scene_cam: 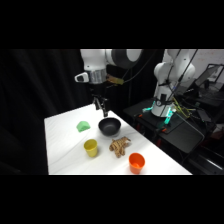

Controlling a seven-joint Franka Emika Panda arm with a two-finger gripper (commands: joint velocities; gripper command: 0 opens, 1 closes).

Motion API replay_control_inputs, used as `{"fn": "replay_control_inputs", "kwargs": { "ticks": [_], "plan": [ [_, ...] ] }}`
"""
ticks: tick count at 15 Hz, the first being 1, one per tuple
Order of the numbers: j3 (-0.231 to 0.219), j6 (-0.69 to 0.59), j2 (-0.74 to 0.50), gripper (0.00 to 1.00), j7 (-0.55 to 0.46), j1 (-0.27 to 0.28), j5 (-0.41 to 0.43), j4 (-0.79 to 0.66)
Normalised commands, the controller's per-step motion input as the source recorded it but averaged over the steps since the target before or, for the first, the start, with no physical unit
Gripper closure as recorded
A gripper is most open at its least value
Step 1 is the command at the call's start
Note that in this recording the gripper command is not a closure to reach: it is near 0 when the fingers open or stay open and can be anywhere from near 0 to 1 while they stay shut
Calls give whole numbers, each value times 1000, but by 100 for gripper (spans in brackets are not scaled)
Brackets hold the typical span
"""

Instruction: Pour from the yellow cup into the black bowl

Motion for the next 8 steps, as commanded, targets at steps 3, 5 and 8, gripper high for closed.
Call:
{"fn": "replay_control_inputs", "kwargs": {
  "ticks": [3,5,8],
  "plan": [
    [40,-23,26,0,20,3,4,50],
    [92,-40,72,0,147,78,-42,168],
    [116,-19,162,0,185,122,-28,314]
  ]
}}
